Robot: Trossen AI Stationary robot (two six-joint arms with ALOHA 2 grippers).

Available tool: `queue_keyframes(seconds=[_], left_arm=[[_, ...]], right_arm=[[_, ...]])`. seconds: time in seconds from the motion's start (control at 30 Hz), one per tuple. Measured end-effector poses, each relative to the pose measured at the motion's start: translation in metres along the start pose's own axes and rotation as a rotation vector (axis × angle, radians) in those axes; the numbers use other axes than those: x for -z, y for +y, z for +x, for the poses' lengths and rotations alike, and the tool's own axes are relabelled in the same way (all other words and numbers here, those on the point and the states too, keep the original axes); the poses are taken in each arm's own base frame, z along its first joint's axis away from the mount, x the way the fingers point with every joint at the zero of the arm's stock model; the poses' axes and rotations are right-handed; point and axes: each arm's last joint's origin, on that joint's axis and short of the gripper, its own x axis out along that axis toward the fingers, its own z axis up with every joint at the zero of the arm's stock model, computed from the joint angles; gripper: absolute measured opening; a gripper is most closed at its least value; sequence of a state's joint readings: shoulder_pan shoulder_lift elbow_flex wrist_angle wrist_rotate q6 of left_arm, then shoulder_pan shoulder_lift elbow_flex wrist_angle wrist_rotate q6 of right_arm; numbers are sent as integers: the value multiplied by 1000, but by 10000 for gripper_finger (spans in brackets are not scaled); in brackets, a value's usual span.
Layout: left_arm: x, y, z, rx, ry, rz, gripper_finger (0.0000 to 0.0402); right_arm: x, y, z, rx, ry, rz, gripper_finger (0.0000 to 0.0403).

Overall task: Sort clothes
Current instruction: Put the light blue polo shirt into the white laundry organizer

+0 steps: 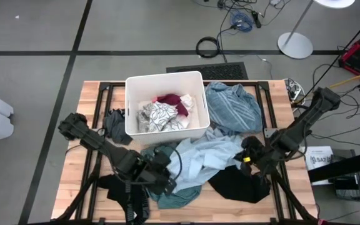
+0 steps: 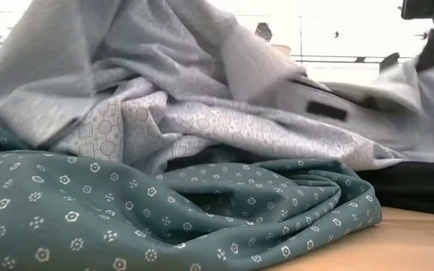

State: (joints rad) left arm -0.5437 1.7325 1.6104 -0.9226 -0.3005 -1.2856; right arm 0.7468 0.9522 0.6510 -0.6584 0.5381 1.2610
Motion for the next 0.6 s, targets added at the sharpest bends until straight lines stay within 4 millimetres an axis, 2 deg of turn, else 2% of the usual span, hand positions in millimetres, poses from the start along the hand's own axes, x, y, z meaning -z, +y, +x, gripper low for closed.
queue_keyframes(seconds=[0.13,0.33,0.47,0.6], left_arm=[[-1,2,9,26,17,-38,37],[-11,7,6,18,0,-63,102],[-20,11,-5,64,64,4,135],[-35,18,-28,110,15,-3,144]], right_arm=[[0,-2,1,4,29,-12,10],[-7,-3,-1,-22,83,22,78],[-16,-7,-6,-74,126,100,131],[-25,-13,-22,-103,74,195,161]])
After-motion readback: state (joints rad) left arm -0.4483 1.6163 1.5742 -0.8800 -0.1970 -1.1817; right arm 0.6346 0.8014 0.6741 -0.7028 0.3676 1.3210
